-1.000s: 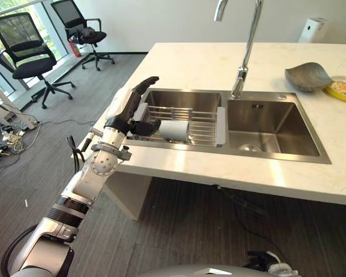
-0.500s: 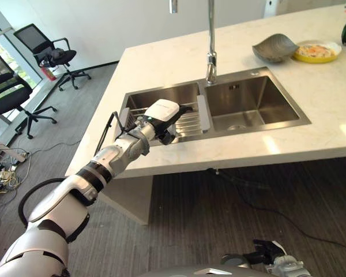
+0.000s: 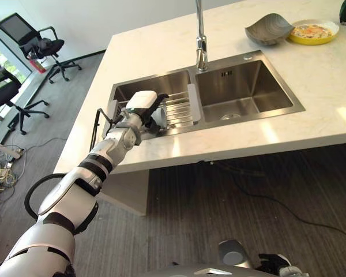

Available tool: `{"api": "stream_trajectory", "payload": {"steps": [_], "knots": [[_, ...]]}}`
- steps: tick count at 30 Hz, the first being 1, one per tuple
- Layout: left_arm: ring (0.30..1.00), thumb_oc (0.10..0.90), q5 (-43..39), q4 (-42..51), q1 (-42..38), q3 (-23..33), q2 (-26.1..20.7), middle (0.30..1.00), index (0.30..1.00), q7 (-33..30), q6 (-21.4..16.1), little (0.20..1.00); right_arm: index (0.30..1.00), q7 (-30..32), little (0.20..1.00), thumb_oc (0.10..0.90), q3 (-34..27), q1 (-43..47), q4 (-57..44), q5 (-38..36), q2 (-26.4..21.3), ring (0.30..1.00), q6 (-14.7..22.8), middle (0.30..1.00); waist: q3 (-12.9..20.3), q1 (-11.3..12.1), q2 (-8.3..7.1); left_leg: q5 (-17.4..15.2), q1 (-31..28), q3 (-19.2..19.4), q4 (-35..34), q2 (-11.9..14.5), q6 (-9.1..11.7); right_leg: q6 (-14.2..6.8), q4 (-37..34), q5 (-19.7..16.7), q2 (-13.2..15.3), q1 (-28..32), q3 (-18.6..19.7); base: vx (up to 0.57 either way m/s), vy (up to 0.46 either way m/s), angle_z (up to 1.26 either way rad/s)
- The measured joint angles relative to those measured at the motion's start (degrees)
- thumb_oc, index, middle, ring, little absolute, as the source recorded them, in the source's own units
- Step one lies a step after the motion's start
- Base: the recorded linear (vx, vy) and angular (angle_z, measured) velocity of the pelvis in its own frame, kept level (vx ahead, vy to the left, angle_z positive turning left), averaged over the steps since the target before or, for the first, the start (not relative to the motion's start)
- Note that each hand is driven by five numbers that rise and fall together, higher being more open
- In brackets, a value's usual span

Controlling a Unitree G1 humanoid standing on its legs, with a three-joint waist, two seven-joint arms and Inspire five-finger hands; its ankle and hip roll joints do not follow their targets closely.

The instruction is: Place the dishes in the dishwasher.

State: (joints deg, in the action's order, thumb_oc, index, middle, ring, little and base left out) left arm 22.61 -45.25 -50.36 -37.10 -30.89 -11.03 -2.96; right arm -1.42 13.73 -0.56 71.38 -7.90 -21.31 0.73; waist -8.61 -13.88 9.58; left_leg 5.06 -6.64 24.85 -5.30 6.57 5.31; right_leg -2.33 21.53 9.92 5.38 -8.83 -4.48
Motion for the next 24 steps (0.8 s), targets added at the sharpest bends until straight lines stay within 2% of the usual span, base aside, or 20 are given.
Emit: {"api": "stream_trajectory", "payload": {"steps": [5,6,7,8,11,13,17,22,24], "knots": [[0.9,0.8,-2.5,-4.7,-0.2,-0.3,0.0,0.9,0.9,-0.2,1.3,0.9,0.9,0.1,0.9,0.8,1.1,1.7,-0.4,-0.1,-0.3,0.9,-0.2,0.9,0.0,0.2,-0.12,0.0,-1.1,-0.1,0.0,0.3,0.1,0.0,-1.1,0.2,-0.2,2.0,-0.5,0.04,-0.035,0.0],[0.9,0.8,-3.0,-6.4,-1.7,-0.8,1.3,0.9,0.9,0.7,2.4,0.9,0.9,-1.6,0.9,0.8,0.9,5.2,4.1,-0.2,-1.0,0.9,-3.0,0.9,-0.3,-0.1,-0.5,0.1,-1.9,0.0,0.2,0.2,0.2,0.2,-1.9,-0.1,-0.2,2.9,-0.3,-0.01,-0.013,0.24],[0.9,0.8,-3.0,-5.1,-1.6,-0.8,0.2,0.9,0.9,0.7,1.2,0.9,0.9,-1.4,0.9,0.8,0.7,2.2,0.9,-0.3,-1.9,0.9,0.6,0.9,-0.3,0.2,-0.5,0.1,-2.0,-0.3,0.2,0.2,0.2,0.1,-2.5,0.0,0.0,3.7,-1.4,-0.03,0.006,0.21],[0.9,0.8,-3.0,-4.7,-1.7,-0.1,-0.8,0.9,0.9,0.4,1.1,0.9,0.9,-1.3,0.9,0.8,-0.9,0.4,-1.2,-0.8,-2.6,0.9,2.2,0.9,-0.4,0.6,-1.04,0.1,-2.1,-0.1,0.2,0.3,0.2,-0.2,-2.6,0.3,-0.1,3.8,-1.3,-0.03,0.006,0.15],[0.9,0.8,-3.4,-7.4,-2.5,-0.3,-6.3,0.9,0.9,0.9,1.6,0.9,0.9,-2.9,0.9,0.8,-3.0,-0.5,-0.4,-0.6,-3.4,0.9,2.1,0.9,-0.5,0.0,-1.31,0.1,-2.1,1.2,0.2,0.2,0.2,-0.4,-2.3,0.4,-0.3,2.9,0.2,-0.01,0.0,-0.25],[0.9,0.8,-3.4,-8.6,-2.5,0.0,-8.1,0.9,0.9,1.4,1.8,0.9,0.9,-3.1,0.9,0.8,-3.0,-1.5,1.6,-0.3,-3.3,0.9,1.4,0.9,-0.6,-0.7,-1.72,0.1,-2.2,1.3,0.2,0.1,0.2,-0.3,-2.1,0.3,-0.3,3.0,0.2,0.0,-0.005,-0.1],[0.9,0.8,-3.3,-10.3,-2.5,-0.8,-7.2,0.9,0.9,4.1,2.2,0.9,0.9,-4.4,0.9,0.8,-3.0,-4.8,5.2,0.1,-3.2,0.9,-0.4,0.9,-0.7,-0.4,-1.99,0.1,-2.1,1.3,0.2,0.1,0.2,-0.1,-2.4,0.2,-0.3,3.0,0.1,0.0,0.0,0.0],[0.9,0.8,-3.3,-11.2,-2.5,-0.9,-6.6,0.9,0.9,5.9,2.1,0.9,0.9,-4.7,0.9,0.8,-3.0,-4.8,5.4,0.1,-3.2,0.9,-0.4,0.9,-0.7,-1.4,-2.01,0.1,-2.1,1.3,0.2,0.1,0.2,-0.2,-2.3,0.2,-0.3,2.8,0.2,0.0,0.0,0.0],[0.9,0.8,-3.3,-11.2,-2.5,-0.9,-5.7,0.9,0.9,6.4,2.2,0.9,0.9,-4.7,0.9,0.8,-3.0,-4.0,5.2,0.1,-3.2,0.9,0.0,0.9,-0.9,-1.8,-1.53,0.0,-1.9,1.4,0.2,0.2,0.3,-0.4,-2.1,0.3,-0.3,2.5,0.3,0.0,0.0,0.0]]}}
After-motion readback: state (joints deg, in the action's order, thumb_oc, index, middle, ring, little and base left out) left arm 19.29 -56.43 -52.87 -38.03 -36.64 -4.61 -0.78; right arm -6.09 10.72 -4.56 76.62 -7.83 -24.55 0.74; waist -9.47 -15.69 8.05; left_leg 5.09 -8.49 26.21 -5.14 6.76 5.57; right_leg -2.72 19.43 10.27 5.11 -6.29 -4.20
